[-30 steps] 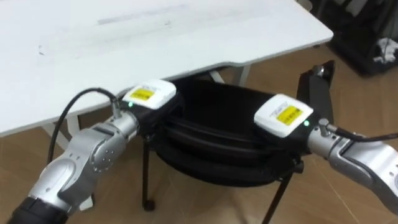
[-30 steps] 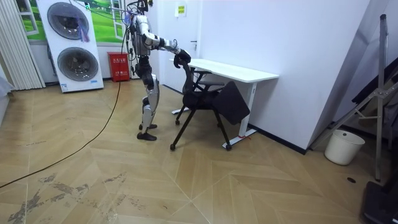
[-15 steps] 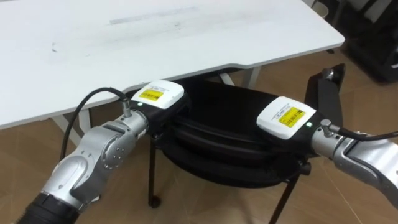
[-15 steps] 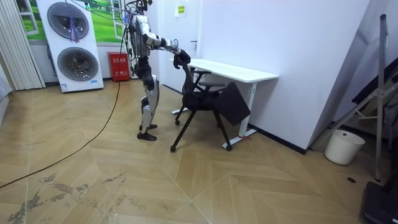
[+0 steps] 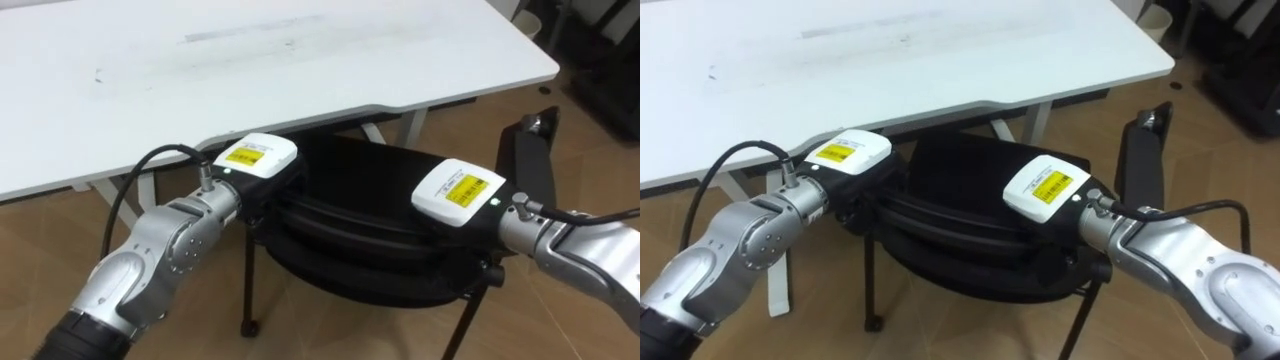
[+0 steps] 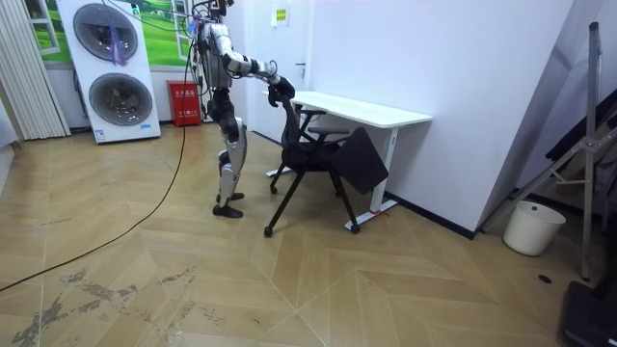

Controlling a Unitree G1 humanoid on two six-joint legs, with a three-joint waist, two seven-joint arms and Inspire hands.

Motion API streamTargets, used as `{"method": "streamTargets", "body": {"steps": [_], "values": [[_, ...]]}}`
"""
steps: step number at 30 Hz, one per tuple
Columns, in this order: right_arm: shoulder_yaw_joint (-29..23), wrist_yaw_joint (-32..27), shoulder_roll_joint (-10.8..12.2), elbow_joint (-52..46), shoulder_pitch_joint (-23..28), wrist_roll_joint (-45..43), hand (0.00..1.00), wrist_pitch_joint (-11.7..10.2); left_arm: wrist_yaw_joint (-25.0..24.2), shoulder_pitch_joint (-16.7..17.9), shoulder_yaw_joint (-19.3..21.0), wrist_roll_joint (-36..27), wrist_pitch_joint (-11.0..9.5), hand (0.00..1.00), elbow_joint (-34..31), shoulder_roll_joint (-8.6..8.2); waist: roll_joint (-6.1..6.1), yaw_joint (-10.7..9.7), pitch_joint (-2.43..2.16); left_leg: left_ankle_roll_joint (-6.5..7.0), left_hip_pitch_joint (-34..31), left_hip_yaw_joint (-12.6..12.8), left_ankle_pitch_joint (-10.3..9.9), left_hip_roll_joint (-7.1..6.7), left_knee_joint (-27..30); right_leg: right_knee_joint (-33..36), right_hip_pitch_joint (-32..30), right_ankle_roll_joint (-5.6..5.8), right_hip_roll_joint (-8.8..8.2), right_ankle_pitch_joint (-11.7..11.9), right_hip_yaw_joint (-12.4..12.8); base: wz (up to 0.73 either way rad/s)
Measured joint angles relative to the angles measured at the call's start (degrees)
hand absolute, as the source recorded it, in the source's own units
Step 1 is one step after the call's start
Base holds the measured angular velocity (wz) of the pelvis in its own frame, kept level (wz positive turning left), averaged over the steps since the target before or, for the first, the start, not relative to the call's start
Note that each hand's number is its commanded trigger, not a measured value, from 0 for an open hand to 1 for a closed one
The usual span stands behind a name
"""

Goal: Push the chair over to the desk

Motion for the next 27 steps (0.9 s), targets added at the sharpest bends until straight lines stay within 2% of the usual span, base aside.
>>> {"method": "streamTargets", "body": {"steps": [6, 11, 13, 20, 21, 22, 23, 24, 27], "values": [[0.41, 0.42, 0.17, -0.30, 0.01, 0.02, 1.00, 0.28, -0.53, 0.05, 0.02, -0.09, -0.08, 1.00, 0.08, 0.12, -0.11, 0.03, -0.08, -0.01, 0.14, 2.25, 0.05, -0.03, 0.01, 0.00, 0.38, 0.00, 0.16, 0.00, -0.53, 0.01], [0.40, 0.44, 0.32, -0.29, 0.00, 0.01, 1.00, 0.27, -0.60, 0.05, 0.02, -0.08, -0.08, 1.00, 0.11, 0.06, -0.11, -0.03, -0.08, 0.00, 0.15, 2.23, 0.06, -0.03, 0.07, 0.00, 0.51, -0.03, 0.21, 0.01, -0.85, 0.01], [0.40, 0.44, -0.07, -0.30, 0.00, 0.02, 1.00, 0.21, -0.61, 0.05, 0.02, -0.07, -0.06, 1.00, 0.11, 0.03, -0.10, -0.14, -0.08, 0.00, 0.15, 2.16, 0.07, -0.02, 0.04, 0.00, 0.69, -0.05, 0.26, 0.03, -2.15, 0.06], [0.40, 0.44, -0.08, -0.28, 0.01, 0.02, 1.00, -0.07, -0.56, 0.05, 0.02, -0.04, -0.06, 1.00, 0.24, 0.01, -0.07, -0.18, -0.09, -0.06, 0.15, 2.03, 0.13, 0.17, 0.00, -0.13, 0.95, -0.08, 0.19, 0.04, -4.07, 0.01], [0.40, 0.44, -0.07, -0.27, 0.01, 0.02, 0.85, -0.07, -0.52, 0.05, 0.02, -0.04, -0.06, 1.00, 0.31, -0.02, -0.07, -0.19, -0.09, -0.05, 0.15, 2.02, 0.22, 0.17, -0.01, -0.13, 1.01, -0.09, 0.18, 0.05, -4.38, 0.04], [0.40, 0.44, -0.07, -0.26, 0.01, 0.02, 0.48, -0.07, -0.47, 0.05, 0.02, -0.04, -0.06, 0.61, 0.41, -0.09, -0.07, -0.20, -0.09, -0.04, 0.15, 1.99, 0.29, 0.17, 0.00, -0.14, 1.10, -0.09, 0.15, 0.05, -5.03, 0.04], [0.40, 0.44, -0.07, -0.24, 0.01, 0.02, 0.20, -0.08, -0.42, 0.05, 0.02, -0.04, -0.06, 0.27, 0.46, -0.13, -0.07, -0.20, -0.09, -0.04, 0.15, 1.99, 0.30, 0.19, 0.01, -0.14, 1.14, -0.09, 0.14, 0.05, -5.27, 0.04], [0.41, 0.44, -0.07, -0.23, 0.01, 0.02, 0.00, -0.09, -0.36, 0.05, 0.02, -0.04, -0.06, 0.00, 0.52, -0.17, -0.07, -0.21, -0.09, 0.00, 0.15, 1.98, 0.36, 0.21, 0.01, -0.14, 1.16, -0.09, 0.16, 0.05, -5.34, 0.03], [0.40, 0.46, 0.03, -0.23, 0.01, 0.10, 0.00, -0.09, -0.36, 0.05, 0.02, -0.04, 0.06, 0.00, 0.55, -0.23, -0.07, -0.20, -0.09, 0.17, 0.15, 1.99, 0.72, 0.22, -0.01, -0.14, 1.27, -0.09, 0.08, 0.05, -6.33, 0.01]]}}
